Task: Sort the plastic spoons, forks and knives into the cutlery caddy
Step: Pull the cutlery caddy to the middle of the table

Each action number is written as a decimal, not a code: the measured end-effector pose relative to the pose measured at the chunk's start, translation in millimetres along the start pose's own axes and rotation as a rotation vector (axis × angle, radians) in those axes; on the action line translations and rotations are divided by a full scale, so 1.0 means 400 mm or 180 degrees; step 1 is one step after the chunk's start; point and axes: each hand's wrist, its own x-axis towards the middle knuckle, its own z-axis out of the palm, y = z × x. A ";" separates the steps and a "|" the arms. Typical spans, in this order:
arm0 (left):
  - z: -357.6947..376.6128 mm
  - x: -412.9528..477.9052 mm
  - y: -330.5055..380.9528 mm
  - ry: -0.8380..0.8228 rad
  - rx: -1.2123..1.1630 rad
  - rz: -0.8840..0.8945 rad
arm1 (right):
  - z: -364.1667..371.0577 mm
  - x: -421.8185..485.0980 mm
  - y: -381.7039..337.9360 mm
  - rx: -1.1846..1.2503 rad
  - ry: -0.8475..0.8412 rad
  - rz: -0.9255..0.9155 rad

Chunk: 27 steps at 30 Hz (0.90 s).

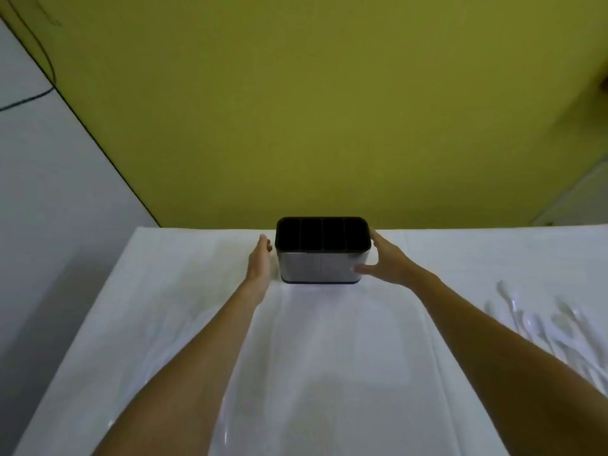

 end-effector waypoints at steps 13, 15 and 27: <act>0.061 0.047 -0.045 -0.0388 -0.0805 0.0232 | 0.113 0.018 -0.001 0.1077 0.1153 -0.0038; 0.060 0.038 -0.043 -0.0369 -0.0810 0.0185 | 0.112 0.009 -0.002 0.1079 0.1155 -0.0039; 0.048 -0.197 -0.102 -0.0281 -0.0997 0.0346 | 0.123 -0.215 0.027 0.1399 0.0947 -0.0106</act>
